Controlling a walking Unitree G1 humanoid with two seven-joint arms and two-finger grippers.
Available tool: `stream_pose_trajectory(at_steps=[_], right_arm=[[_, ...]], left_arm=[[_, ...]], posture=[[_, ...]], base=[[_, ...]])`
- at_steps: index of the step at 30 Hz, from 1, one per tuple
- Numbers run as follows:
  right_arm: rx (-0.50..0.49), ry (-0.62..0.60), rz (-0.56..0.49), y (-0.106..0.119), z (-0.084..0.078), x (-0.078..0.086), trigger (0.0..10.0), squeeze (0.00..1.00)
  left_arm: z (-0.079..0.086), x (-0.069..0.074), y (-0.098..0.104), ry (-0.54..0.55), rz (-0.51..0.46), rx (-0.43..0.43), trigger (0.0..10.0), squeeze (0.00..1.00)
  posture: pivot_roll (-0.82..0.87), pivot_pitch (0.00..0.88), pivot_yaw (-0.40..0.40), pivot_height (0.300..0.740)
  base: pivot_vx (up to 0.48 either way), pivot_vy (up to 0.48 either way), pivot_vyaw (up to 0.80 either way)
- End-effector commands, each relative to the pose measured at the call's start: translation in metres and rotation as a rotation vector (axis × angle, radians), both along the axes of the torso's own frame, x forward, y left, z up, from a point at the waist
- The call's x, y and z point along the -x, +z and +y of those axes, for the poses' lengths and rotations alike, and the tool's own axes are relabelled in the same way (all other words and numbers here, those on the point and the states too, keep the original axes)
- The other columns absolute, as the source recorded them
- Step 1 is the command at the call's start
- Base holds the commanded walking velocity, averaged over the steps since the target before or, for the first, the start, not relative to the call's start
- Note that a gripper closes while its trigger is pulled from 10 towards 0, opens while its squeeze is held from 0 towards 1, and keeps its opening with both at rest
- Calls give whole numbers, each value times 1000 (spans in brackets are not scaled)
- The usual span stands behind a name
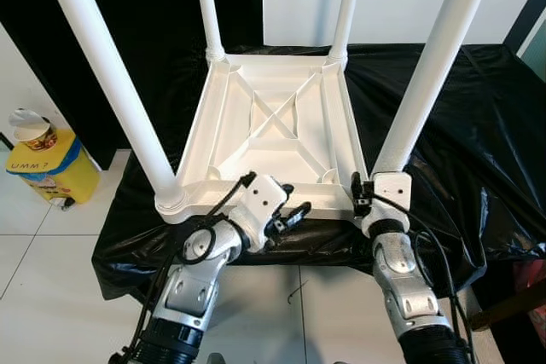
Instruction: Building children table
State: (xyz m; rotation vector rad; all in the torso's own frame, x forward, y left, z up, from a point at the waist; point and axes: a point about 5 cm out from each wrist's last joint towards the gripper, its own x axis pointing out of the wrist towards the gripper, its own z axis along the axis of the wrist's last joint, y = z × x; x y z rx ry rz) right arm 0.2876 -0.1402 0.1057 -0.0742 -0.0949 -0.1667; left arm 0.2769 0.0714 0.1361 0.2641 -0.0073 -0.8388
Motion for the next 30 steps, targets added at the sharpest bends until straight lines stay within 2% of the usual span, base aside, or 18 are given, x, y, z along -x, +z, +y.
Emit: stream_pose_trajectory(at_steps=[1,6,12,14,15,16,24,30], right_arm=[[60,-41,43,-11,-7,6,10000,0],[55,-15,26,-7,-3,6,10000,0],[9,-13,15,-6,-2,6,10000,0],[-6,6,-18,-2,-3,7,10000,0],[-21,21,-37,1,-4,8,10000,133],[-22,33,-53,2,-6,8,10000,1000],[2,62,-61,5,-8,8,10000,1000],[27,188,-97,11,-14,15,10000,1000]], left_arm=[[7,-7,-1,203,-30,18,10000,0],[8,-10,-3,223,2,29,10000,0],[10,-14,-1,223,-25,22,10000,0],[10,-14,-2,224,-29,18,10000,0],[10,-14,-1,219,-36,22,10000,0],[9,-14,-1,214,-42,23,10000,0],[8,-15,-2,212,-43,8,10000,0],[9,-13,-2,170,-20,18,10000,0]], posture=[[-20,0,-16,740],[-28,0,-10,740],[-38,0,-3,740],[-42,0,-1,740],[-46,0,-1,740],[-49,0,0,740],[-46,0,-4,740],[-35,0,-15,740]], base=[[0,0,0],[0,0,0],[0,0,0],[0,0,0],[0,0,0],[0,0,0],[0,0,0],[0,0,0]])
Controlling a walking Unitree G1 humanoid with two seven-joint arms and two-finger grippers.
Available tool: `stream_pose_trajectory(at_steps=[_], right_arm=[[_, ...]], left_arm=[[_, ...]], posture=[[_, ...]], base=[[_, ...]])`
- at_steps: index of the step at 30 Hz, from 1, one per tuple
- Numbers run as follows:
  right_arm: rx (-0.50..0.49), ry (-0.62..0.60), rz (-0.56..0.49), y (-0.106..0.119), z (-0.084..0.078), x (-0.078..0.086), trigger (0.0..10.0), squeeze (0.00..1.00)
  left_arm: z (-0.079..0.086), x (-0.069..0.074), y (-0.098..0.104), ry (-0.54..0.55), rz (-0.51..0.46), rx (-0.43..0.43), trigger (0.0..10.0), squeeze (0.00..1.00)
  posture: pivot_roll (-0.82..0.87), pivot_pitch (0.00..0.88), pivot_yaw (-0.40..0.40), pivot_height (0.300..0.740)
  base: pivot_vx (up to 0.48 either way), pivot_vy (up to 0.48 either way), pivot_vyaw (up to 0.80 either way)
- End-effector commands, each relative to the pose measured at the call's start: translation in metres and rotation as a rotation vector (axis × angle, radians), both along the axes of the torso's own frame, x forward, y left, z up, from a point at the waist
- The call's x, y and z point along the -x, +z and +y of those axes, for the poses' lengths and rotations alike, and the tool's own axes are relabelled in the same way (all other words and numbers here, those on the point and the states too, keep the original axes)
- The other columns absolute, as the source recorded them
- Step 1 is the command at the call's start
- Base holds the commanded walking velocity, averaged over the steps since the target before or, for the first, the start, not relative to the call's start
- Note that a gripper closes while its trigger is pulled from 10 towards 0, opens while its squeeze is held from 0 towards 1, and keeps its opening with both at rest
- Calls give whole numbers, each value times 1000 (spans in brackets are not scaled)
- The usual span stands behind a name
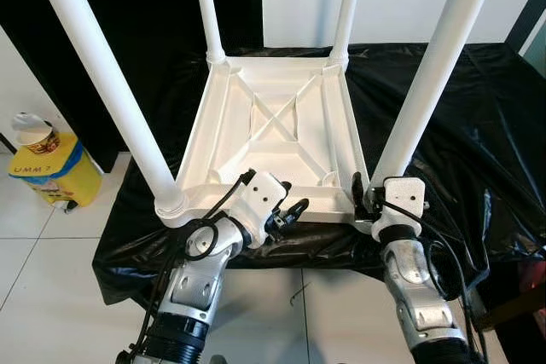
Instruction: Building children table
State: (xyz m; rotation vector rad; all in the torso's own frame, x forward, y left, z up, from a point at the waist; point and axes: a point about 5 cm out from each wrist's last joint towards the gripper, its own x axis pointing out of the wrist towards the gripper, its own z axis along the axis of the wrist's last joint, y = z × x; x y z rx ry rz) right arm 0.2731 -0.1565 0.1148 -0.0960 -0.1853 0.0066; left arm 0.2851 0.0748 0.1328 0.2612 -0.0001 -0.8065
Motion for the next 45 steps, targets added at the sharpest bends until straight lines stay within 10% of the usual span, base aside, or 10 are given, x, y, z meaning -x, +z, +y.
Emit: stream_pose_trajectory(at_steps=[1,2,25,26,39,40,45], right_arm=[[-13,52,-18,3,0,2,10000,1000],[-20,94,-15,4,-2,2,10000,20],[137,580,91,9,-20,-23,8863,0],[140,592,103,6,-20,-24,0,0],[111,598,153,-10,-23,-22,0,0],[104,585,154,-11,-23,-22,10000,0],[74,531,151,-12,-27,-18,10000,0]], left_arm=[[7,-4,1,126,-13,19,10000,0],[7,-2,-1,113,-1,22,10000,0],[-1,7,0,21,25,45,10000,0],[-2,5,1,23,21,45,10000,0],[0,-5,11,43,-19,45,10000,0],[1,-5,11,44,-20,44,10000,0],[1,-5,12,43,-23,42,10000,0]], posture=[[-36,0,-15,740],[-35,0,-12,740],[7,0,-20,740],[9,0,-25,740],[24,0,-30,740],[24,0,-28,740],[19,0,-35,740]], base=[[0,0,0],[0,0,0],[0,0,0],[0,0,0],[0,0,0],[0,0,0],[0,0,0]])
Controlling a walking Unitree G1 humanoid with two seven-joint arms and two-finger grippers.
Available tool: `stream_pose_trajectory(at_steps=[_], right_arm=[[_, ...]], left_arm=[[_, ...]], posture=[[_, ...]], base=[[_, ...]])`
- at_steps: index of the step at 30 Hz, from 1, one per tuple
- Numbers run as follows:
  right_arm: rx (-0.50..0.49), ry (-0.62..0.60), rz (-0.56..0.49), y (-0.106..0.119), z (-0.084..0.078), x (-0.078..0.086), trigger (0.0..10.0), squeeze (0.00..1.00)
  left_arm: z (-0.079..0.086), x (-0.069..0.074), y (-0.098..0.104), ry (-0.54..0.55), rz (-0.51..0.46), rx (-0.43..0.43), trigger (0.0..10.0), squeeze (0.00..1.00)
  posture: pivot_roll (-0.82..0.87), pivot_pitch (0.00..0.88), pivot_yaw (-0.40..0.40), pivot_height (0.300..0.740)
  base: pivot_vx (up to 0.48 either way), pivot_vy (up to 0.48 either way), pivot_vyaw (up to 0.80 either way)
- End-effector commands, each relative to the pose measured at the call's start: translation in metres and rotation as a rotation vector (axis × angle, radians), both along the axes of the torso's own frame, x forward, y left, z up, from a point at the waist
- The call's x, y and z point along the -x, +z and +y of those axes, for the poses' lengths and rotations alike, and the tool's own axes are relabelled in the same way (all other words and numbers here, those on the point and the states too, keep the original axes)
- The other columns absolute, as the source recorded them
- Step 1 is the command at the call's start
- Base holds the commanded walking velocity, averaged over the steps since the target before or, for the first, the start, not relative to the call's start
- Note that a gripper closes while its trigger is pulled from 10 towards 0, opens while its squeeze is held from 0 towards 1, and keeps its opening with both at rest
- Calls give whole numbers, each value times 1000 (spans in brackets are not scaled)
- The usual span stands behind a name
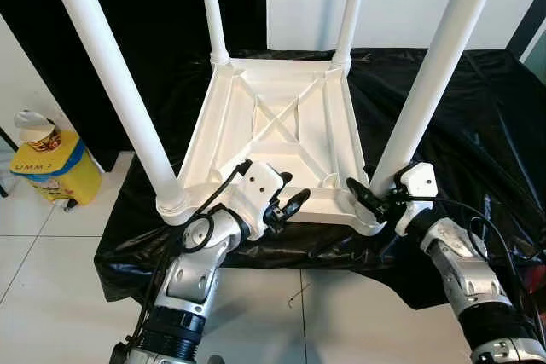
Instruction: Building children table
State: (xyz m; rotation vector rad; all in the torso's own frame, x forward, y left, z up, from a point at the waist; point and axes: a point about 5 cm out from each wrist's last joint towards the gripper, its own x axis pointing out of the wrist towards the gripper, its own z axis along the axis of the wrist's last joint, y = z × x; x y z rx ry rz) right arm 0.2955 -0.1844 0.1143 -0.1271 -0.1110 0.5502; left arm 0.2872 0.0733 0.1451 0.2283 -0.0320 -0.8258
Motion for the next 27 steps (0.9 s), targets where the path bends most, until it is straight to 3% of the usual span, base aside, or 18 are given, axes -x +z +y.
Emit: stream_pose_trajectory(at_steps=[1,16,20,24,27], right_arm=[[-1,-23,54,-11,0,5,10000,0],[-77,-349,67,-18,16,14,10000,0],[-90,-553,61,-21,19,14,10000,0],[-93,-573,62,-21,20,15,10000,0],[-130,-580,88,-22,32,16,10000,0]], left_arm=[[3,-3,0,66,-7,3,10000,0],[2,4,-5,83,23,31,10000,0],[6,2,-5,104,20,31,10000,0],[6,1,-4,105,20,31,10000,0],[8,0,-3,109,15,30,10000,0]], posture=[[18,0,-35,740],[20,0,-51,740],[26,0,-52,740],[26,0,-52,740],[28,0,-45,740]], base=[[0,0,0],[0,0,0],[0,0,0],[0,0,0],[0,0,0]])
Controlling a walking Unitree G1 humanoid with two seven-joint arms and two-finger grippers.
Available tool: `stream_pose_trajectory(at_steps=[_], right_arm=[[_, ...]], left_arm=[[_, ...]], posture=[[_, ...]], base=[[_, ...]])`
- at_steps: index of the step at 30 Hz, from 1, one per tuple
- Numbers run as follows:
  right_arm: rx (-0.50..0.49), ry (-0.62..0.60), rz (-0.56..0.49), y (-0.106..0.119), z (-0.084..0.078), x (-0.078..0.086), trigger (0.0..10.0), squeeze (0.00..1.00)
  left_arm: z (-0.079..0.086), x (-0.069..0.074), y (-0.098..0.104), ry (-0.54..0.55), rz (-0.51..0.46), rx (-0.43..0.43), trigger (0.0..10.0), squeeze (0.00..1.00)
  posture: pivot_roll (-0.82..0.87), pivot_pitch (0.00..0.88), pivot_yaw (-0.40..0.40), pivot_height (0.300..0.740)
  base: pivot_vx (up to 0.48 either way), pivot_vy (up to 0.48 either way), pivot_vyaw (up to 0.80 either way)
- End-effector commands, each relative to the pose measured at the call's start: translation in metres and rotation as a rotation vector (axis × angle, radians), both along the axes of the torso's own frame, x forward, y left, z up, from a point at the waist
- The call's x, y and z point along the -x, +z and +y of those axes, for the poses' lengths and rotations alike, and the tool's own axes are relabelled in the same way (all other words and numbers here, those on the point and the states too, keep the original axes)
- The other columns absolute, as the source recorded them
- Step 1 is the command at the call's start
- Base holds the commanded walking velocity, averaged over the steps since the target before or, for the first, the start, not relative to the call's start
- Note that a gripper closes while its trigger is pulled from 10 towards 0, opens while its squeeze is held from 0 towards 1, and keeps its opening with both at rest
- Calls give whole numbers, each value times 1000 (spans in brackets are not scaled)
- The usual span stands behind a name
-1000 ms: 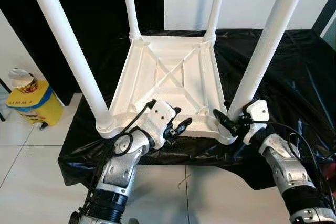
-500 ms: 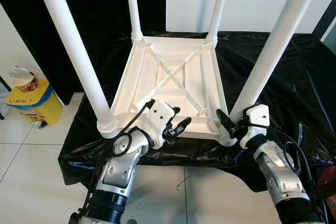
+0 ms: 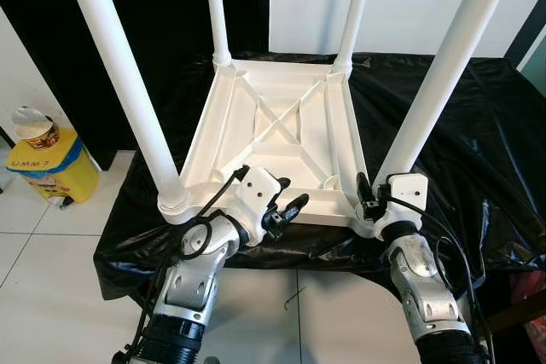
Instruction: Building children table
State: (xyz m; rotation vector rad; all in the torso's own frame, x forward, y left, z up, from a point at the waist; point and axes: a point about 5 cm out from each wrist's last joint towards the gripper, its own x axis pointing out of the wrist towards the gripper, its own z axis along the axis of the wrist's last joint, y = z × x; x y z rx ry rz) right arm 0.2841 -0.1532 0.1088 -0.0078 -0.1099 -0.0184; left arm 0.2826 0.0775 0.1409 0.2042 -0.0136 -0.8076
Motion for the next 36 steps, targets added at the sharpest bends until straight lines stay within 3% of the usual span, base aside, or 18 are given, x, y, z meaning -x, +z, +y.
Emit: stream_pose_trajectory(at_steps=[1,11,12,13,28,29,36], right_arm=[[-7,-11,90,-16,4,5,10000,0],[32,-27,60,-9,5,2,10000,0],[36,-27,57,-9,5,2,10000,251],[40,-21,53,-8,5,2,10000,1000],[74,99,10,2,-8,2,10000,1000],[71,148,5,3,-7,2,10000,0],[95,278,-9,8,-8,0,10000,0]], left_arm=[[4,-5,2,90,-11,12,10000,0],[6,-11,9,97,-36,15,10000,0],[6,-11,9,95,-37,15,10000,0],[5,-11,10,94,-38,16,10000,0],[6,-7,8,89,-27,13,10000,0],[5,-6,8,87,-27,14,10000,0],[3,-6,9,75,-26,16,10000,0]], posture=[[30,0,-44,740],[45,0,-50,740],[47,0,-51,740],[49,0,-52,740],[55,0,-49,740],[53,0,-47,740],[47,0,-40,740]], base=[[0,0,0],[0,0,0],[0,0,0],[0,0,0],[0,0,0],[0,0,0],[0,0,0]])
